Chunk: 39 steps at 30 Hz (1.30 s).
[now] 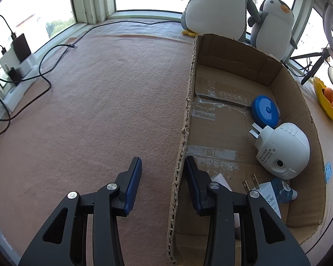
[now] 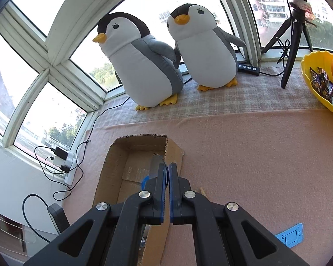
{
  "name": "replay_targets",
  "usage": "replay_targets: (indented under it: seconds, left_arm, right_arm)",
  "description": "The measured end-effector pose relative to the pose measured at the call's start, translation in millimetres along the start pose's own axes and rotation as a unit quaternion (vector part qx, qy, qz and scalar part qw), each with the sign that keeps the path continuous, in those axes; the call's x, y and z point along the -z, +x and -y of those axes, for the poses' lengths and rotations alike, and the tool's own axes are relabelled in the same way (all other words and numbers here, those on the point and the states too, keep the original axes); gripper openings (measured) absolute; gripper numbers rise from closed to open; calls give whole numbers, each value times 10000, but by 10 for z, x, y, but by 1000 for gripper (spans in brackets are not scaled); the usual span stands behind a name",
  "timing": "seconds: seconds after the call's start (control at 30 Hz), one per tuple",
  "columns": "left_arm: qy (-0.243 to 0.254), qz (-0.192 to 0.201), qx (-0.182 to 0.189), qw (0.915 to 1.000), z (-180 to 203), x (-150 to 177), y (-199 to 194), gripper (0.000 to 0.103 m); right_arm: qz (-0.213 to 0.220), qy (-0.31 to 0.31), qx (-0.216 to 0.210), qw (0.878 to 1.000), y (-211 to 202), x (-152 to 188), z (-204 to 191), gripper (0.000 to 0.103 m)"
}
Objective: Organize rigid objects
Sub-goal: 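Grasp the spoon with the right gripper and carry it to the box, then lower the spoon into the box and open the right gripper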
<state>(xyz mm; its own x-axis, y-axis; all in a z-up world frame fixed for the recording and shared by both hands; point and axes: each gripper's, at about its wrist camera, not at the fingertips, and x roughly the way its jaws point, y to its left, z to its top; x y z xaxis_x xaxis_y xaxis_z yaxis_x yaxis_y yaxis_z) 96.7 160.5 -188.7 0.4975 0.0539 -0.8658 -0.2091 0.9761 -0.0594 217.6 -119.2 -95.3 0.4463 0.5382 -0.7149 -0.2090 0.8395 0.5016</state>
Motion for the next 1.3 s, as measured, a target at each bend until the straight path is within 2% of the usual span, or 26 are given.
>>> replay_targets:
  seconds: [0.4, 0.93, 1.3]
  left_arm:
    - [-5, 13, 90, 10000, -46, 6, 3, 38]
    - [-1, 20, 114, 9999, -57, 11, 6, 38]
    - [0, 19, 114, 9999, -60, 13, 6, 38]
  right_arm:
    - [-331, -297, -139, 9989, 471, 161, -532, 2]
    - [-530, -529, 28, 9972, 850, 233, -787, 2]
    - [-614, -593, 33, 9963, 903, 260, -812, 3]
